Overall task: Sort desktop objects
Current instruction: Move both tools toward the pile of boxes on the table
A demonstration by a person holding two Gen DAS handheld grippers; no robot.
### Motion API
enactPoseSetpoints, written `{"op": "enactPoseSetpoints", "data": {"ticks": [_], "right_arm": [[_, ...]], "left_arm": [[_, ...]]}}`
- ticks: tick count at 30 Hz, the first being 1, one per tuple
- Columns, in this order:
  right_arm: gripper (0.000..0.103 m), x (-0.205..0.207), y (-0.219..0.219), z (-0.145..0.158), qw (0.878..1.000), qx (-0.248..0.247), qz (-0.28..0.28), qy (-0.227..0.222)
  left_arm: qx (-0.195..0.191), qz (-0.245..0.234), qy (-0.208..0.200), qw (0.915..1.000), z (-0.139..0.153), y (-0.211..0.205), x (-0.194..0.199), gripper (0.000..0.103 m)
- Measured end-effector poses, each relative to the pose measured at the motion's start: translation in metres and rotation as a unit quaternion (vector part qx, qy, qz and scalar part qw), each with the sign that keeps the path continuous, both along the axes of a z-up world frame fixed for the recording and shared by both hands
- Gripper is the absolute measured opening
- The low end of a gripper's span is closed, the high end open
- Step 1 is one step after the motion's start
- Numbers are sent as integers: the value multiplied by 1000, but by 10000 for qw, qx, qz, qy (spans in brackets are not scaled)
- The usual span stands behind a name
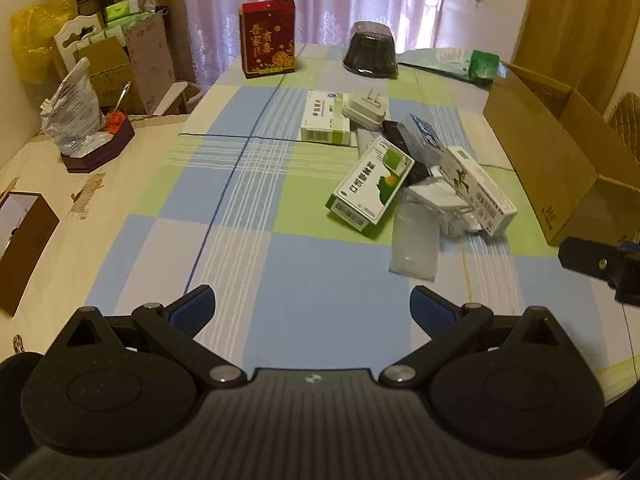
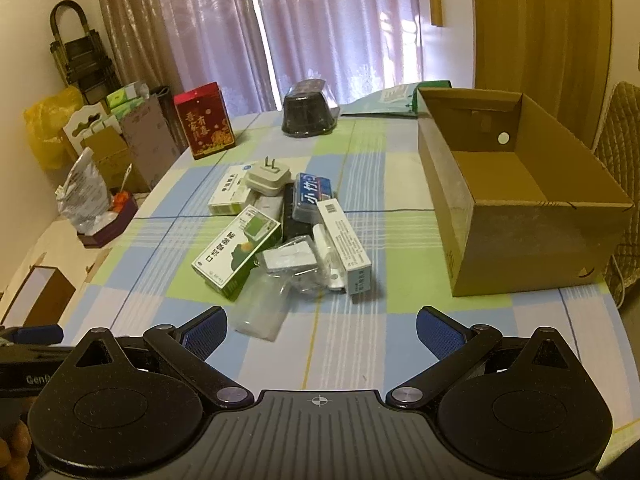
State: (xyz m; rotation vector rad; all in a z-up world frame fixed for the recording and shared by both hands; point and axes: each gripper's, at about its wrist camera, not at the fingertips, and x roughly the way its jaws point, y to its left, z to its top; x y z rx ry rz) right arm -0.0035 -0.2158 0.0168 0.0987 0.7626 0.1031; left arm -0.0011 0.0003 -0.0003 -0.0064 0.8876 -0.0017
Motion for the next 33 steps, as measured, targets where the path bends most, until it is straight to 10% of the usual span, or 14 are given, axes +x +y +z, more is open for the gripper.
{"op": "enactPoseSetpoints", "data": {"ticks": [33], "right_arm": [[103, 2, -8, -8, 9990, 320, -132, 272]], "left_arm": [[-227, 17, 199, 9995, -3, 2, 3, 102]]}}
